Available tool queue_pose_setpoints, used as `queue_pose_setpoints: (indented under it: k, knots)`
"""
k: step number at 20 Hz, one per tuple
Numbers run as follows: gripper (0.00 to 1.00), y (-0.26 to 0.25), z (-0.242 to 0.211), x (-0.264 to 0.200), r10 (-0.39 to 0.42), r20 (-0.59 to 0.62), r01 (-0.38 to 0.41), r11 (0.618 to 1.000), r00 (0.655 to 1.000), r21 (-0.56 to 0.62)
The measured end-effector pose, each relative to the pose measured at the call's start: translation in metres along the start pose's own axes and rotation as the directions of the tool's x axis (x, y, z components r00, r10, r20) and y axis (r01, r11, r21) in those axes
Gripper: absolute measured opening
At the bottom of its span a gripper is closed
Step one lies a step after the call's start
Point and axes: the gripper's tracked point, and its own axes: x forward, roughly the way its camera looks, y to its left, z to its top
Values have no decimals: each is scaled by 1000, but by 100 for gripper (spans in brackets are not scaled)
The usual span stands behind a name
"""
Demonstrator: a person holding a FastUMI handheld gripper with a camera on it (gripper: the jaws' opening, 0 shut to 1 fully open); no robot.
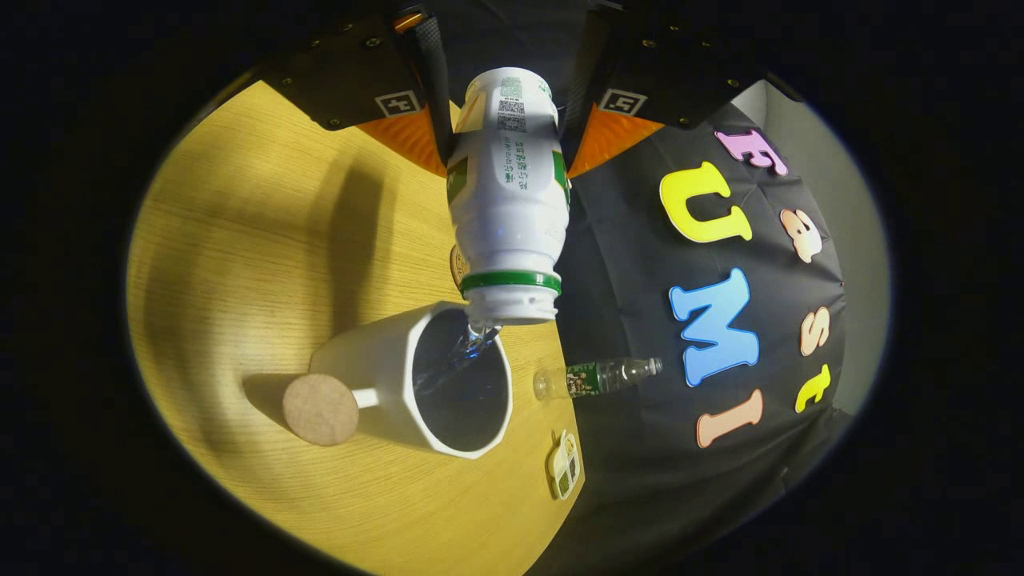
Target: Take the bottle from table, then pour the juice into the cup, finally place the bottle on the coaster
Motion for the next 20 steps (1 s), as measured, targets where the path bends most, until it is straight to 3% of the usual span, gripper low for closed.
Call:
queue_pose_setpoints:
  k: [20]
  knots:
    - [66, 9, 4, -1, -7, -27, 10, 995, 1000, 103]
